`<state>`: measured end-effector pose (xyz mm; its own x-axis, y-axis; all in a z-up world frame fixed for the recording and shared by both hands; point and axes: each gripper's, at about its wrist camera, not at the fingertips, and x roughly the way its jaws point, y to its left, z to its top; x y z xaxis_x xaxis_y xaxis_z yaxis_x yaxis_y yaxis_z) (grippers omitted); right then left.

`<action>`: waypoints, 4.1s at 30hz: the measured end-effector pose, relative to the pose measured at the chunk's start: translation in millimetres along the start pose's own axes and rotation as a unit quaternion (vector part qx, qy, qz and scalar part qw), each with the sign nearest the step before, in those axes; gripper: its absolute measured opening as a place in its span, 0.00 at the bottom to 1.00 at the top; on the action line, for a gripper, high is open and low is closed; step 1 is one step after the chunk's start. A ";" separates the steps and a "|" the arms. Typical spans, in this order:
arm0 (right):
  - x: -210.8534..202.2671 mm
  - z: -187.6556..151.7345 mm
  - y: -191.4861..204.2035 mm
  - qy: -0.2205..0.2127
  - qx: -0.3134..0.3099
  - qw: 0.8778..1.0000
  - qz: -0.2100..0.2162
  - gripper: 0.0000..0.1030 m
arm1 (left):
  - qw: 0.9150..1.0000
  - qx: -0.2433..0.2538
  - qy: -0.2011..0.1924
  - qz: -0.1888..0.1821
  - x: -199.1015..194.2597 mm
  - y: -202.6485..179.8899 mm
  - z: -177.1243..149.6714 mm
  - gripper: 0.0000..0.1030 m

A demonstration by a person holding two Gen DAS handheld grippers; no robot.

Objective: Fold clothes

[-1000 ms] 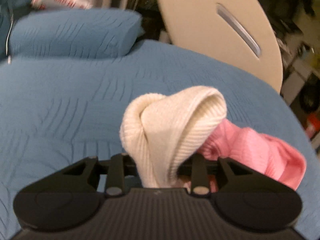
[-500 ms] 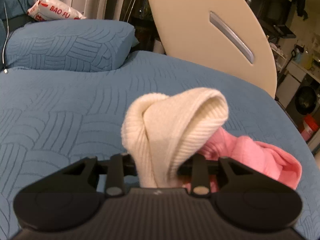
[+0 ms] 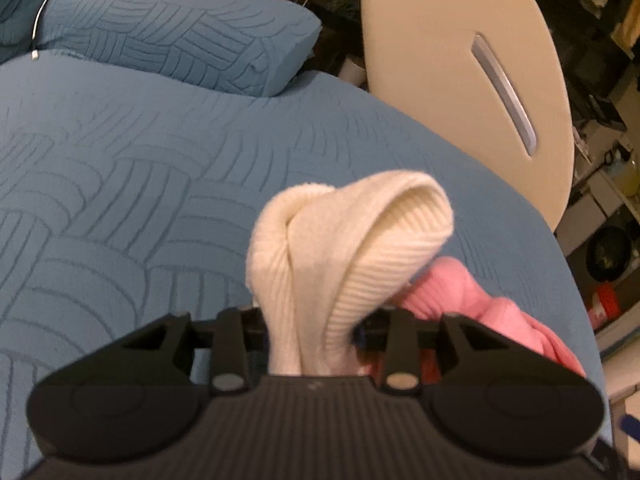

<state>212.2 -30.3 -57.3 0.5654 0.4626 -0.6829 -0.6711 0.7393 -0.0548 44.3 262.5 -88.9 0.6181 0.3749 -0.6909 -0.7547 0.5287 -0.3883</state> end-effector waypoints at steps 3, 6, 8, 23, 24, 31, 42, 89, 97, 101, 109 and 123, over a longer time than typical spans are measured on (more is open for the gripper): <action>40.5 -3.9 -25.3 0.040 0.149 0.986 0.055 0.78 | 1.000 0.006 -0.001 0.001 1.4 -0.7 -0.6 0.37; 62.7 -9.0 -37.1 0.049 0.251 0.962 0.093 0.16 | 1.000 0.005 0.002 -0.004 2.3 2.2 0.2 0.38; 47.3 1.0 -34.1 0.018 0.216 0.975 0.051 0.07 | 1.000 0.000 0.005 -0.007 3.9 4.9 1.1 0.38; -236.5 -33.6 -194.5 -0.314 0.186 0.879 -0.306 0.07 | 0.996 0.055 -0.020 -0.061 -13.4 -21.7 -5.0 0.72; -232.5 -34.7 -198.9 -0.301 0.176 0.886 -0.306 0.07 | 0.995 0.060 -0.034 -0.070 -19.2 -23.4 -5.3 0.70; -241.9 8.5 -214.0 -0.333 0.203 0.874 -0.289 0.07 | 0.969 -0.019 -0.200 -0.143 -72.3 1.6 0.4 0.41; -113.4 48.4 -191.7 -0.022 0.124 0.958 -0.258 0.52 | 0.994 -0.091 -0.047 0.027 -15.1 21.2 2.7 0.83; -113.1 -34.9 -61.6 -0.012 0.040 0.991 0.128 0.78 | 0.976 0.153 0.079 -0.136 -10.7 -63.2 -31.6 0.99; -9.6 -36.1 -29.3 0.112 0.173 0.957 0.202 0.13 | 0.984 0.130 0.078 -0.091 -8.2 -45.5 -19.3 0.97; -46.0 28.3 -27.4 -0.069 0.140 0.971 0.180 0.13 | 0.995 0.036 -0.006 -0.088 -30.5 -19.0 0.6 1.00; -2.2 111.0 1.2 -0.054 -0.034 0.997 0.044 0.86 | 0.995 0.078 0.035 -0.051 -12.8 -23.3 -2.3 1.00; -106.2 -167.6 101.2 -0.001 -0.182 0.965 0.189 0.70 | 0.988 0.121 0.072 -0.066 -0.5 -41.3 -11.3 1.00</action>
<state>3.9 -86.6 -112.4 0.2477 0.6671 -0.7025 -0.9535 0.2965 -0.0546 72.8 231.8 -79.5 0.6567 0.1884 -0.7303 -0.5849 0.7385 -0.3354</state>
